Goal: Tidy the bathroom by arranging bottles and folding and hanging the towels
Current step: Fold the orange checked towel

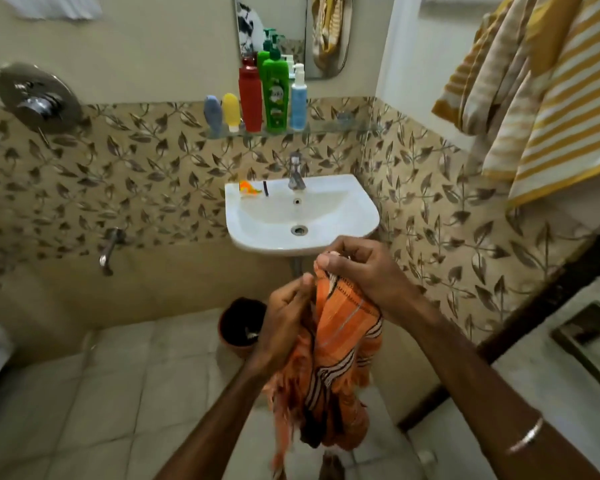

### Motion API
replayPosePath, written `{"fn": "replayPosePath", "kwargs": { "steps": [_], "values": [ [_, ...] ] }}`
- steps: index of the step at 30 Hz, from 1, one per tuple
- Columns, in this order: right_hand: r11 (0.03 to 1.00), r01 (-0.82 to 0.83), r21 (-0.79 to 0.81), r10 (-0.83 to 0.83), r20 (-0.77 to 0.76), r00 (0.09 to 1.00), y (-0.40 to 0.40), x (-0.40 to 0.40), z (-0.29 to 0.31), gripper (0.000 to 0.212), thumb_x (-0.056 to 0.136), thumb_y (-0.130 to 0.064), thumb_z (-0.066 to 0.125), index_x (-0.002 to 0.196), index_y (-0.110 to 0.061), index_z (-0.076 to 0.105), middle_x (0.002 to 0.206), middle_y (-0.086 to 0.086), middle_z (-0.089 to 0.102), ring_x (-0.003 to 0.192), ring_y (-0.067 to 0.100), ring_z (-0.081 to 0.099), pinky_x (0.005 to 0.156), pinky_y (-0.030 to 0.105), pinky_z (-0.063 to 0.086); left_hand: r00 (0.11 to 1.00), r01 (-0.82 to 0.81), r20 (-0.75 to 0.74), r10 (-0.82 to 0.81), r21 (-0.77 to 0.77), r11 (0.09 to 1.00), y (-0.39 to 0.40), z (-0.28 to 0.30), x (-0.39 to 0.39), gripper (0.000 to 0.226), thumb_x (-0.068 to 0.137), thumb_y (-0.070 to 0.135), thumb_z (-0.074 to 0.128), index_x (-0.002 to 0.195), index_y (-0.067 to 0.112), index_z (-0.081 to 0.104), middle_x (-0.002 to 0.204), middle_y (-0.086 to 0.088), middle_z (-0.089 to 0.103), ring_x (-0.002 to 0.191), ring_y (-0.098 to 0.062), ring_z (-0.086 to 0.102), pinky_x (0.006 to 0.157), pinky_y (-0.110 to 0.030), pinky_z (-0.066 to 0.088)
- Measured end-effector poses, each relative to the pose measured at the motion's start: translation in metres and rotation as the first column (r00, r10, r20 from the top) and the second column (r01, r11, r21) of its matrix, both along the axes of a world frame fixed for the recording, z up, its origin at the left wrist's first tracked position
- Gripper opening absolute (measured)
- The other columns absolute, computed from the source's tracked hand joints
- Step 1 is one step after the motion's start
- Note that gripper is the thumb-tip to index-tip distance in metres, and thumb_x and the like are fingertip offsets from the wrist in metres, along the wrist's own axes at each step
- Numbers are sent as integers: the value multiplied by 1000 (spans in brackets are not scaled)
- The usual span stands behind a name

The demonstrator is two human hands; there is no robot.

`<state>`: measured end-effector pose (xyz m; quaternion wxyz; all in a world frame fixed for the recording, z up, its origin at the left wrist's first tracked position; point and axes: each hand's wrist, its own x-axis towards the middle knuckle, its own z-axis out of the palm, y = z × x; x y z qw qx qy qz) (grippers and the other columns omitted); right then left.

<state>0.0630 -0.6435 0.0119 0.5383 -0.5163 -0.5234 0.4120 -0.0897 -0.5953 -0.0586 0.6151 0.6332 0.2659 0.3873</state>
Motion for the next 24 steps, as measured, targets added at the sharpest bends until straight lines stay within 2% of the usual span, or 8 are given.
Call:
{"fn": "replayPosePath", "kwargs": {
  "steps": [3, 6, 7, 10, 13, 15, 20, 24],
  "values": [
    [996, 86, -16, -86, -44, 995, -15, -4, -27, 15, 90, -11, 71, 75, -14, 66, 70, 2, 65, 62, 10, 59, 59, 23, 49, 996, 60, -62, -58, 40, 997, -18, -22, -12, 42, 88, 66, 53, 80, 28, 70, 78, 7, 69, 74, -8, 64, 69, -26, 53],
    [991, 120, -53, -125, -103, 987, -27, -3, -47, 24, 90, -11, 71, 70, -17, 60, 66, -2, 61, 58, 8, 55, 54, 21, 46, 982, 112, -153, -109, 14, 994, -30, -35, -17, 24, 81, 49, 71, 91, 27, 75, 93, -2, 74, 88, -28, 71, 80, -55, 58],
    [988, 138, -63, -144, -109, 984, -31, -1, -53, 25, 89, -13, 73, 69, -18, 59, 65, -2, 58, 58, 8, 53, 55, 21, 45, 981, 97, -168, -93, 14, 995, -33, -38, -17, 20, 81, 46, 72, 91, 30, 76, 94, -1, 74, 91, -28, 70, 82, -57, 57],
    [982, 169, -80, -175, -79, 981, -46, 5, -66, 22, 86, -21, 76, 72, -16, 60, 67, -1, 57, 61, 10, 50, 55, 20, 43, 972, 19, -233, -3, 65, 998, -37, -45, -23, 16, 72, 51, 74, 85, 41, 76, 92, 6, 71, 93, -11, 66, 79, -38, 56],
    [979, 179, -97, -184, -49, 982, -62, 10, -75, 17, 85, -21, 72, 74, -14, 62, 68, -7, 64, 65, 9, 56, 59, 20, 47, 968, 62, -243, -55, 22, 998, -44, -46, -26, 15, 72, 32, 85, 81, 22, 78, 85, -3, 75, 85, -22, 71, 72, -45, 60],
    [980, 154, -125, -162, -55, 985, -71, 13, -81, 13, 83, -22, 73, 75, -17, 64, 72, -3, 67, 69, 12, 59, 61, 22, 50, 973, 60, -220, -67, -36, 998, -50, -40, -26, 18, 72, 15, 87, 78, 7, 72, 80, -9, 75, 75, -24, 73, 64, -39, 61],
    [974, -22, -227, 3, -86, 996, -95, 16, -88, 19, 82, -14, 77, 99, -20, 74, 94, -1, 73, 84, 18, 71, 67, 27, 59, 981, 76, -169, -95, -115, 990, -55, -29, -34, 39, 63, 12, 88, 78, -9, 58, 70, -6, 68, 66, -19, 69, 55, -30, 58],
    [924, -168, -344, 222, 122, 968, -102, 13, -95, 24, 84, -20, 76, 103, -4, 75, 96, 16, 74, 88, 36, 73, 74, 41, 59, 976, 139, -148, -158, -126, 982, -62, -21, -39, 27, 66, 13, 85, 73, 0, 63, 64, 1, 64, 60, -11, 62, 52, -23, 49]
  ]
}}
